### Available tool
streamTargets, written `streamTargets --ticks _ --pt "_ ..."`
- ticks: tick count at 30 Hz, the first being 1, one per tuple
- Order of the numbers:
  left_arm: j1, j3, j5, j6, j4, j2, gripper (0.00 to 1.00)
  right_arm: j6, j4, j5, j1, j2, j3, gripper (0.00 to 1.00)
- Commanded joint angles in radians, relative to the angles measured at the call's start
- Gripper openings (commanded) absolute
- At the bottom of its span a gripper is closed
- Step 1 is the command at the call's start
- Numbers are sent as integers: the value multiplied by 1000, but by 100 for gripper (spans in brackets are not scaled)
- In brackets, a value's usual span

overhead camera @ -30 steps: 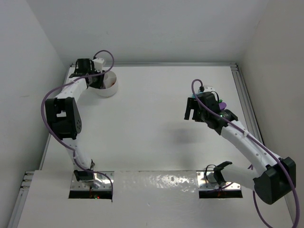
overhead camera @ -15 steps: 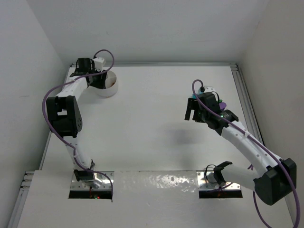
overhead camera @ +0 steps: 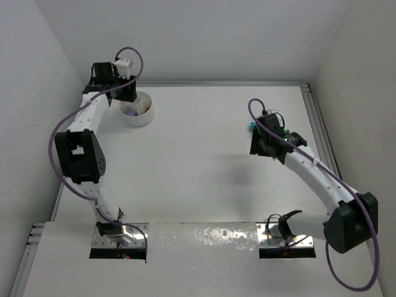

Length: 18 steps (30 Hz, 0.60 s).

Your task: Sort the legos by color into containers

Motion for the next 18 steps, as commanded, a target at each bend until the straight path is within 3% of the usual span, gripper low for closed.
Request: streamTargets --ticks 1,3,5,9,11,15,18 --pt "-6 41 74 -38 -59 -107 53 11 -75 4 -104 55 84 49" --pt "-9 15 80 -40 -76 -141 53 24 -70 -36 -212 89 78 62" --pt "-9 -26 83 -40 -88 -184 53 15 -43 -113 -289 110 56 65" --pt "-9 -92 87 -31 -101 -238 53 -33 31 -251 -496 170 16 55" --pt "-9 -115 86 -25 -107 -256 53 -80 26 -207 -506 228 39 55" --pt "-11 -134 87 -17 -122 -270 53 -186 48 -132 -506 322 67 66" --pt "-9 -135 92 -8 -130 -276 53 -247 88 -108 -511 388 90 66"
